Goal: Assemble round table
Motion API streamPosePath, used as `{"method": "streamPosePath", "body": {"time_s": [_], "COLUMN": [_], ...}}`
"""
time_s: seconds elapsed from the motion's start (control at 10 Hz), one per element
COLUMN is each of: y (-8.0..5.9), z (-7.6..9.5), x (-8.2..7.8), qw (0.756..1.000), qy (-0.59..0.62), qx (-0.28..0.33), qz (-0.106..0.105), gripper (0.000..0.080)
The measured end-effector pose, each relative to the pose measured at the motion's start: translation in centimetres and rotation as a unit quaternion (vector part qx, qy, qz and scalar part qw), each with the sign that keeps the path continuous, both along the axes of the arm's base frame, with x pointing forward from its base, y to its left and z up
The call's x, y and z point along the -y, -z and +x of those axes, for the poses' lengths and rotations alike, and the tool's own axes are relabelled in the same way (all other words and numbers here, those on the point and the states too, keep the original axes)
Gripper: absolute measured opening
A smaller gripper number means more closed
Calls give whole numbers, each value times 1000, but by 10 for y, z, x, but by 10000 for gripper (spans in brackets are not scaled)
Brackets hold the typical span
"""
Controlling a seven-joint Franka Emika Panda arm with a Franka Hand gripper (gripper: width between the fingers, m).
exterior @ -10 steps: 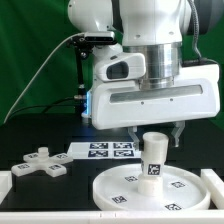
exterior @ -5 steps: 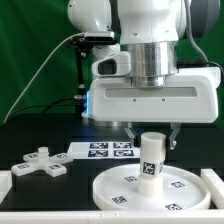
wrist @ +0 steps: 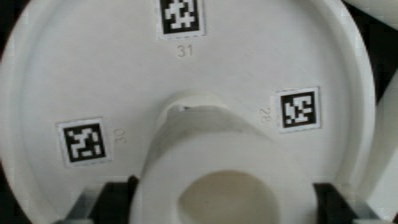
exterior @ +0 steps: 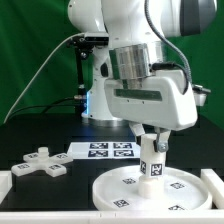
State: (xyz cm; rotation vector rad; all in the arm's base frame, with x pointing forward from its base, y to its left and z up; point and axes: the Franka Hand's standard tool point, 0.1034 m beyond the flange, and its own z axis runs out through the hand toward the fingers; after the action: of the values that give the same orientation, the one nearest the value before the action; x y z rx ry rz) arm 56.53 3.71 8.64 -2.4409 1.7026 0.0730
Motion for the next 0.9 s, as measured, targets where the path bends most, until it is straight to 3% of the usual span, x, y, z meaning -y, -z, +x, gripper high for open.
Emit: {"method": "streamPosePath", "body": {"time_s": [0.2,0.3,0.4,0.5,0.9], "y": [0,0,-1,-2,-1], "z": [0,1,5,4,3], "x": [0,0,0,-2,-2], "qw": [1000,998,991,980,935], "qy": [14,-57,-133,-197,-350], "qx": [-2,8,22,29,51], "qz": [1,-4,-8,-9,-21], "gripper": [459,582,582,638,648]}}
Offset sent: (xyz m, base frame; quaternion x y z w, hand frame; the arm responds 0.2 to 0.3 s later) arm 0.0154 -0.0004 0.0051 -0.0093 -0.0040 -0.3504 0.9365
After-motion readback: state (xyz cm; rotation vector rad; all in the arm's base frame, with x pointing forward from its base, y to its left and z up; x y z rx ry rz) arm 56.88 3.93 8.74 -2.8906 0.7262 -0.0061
